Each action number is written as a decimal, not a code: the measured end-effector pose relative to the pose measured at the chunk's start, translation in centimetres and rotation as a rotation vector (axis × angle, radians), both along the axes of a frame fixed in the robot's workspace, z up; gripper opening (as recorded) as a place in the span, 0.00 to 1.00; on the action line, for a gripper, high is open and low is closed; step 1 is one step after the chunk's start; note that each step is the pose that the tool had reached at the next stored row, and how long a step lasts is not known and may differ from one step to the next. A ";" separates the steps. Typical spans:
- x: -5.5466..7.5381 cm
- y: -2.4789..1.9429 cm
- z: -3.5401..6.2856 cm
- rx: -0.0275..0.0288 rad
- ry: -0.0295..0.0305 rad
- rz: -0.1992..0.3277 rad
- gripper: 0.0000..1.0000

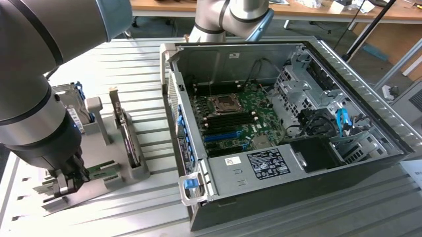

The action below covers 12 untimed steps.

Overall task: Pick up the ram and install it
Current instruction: 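Pick up the ram and move it above insertion slot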

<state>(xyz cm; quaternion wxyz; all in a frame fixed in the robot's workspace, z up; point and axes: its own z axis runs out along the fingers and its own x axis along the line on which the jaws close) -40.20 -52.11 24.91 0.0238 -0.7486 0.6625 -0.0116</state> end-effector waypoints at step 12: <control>0.0 0.00 2.68 0.0000 0.0000 0.000 0.15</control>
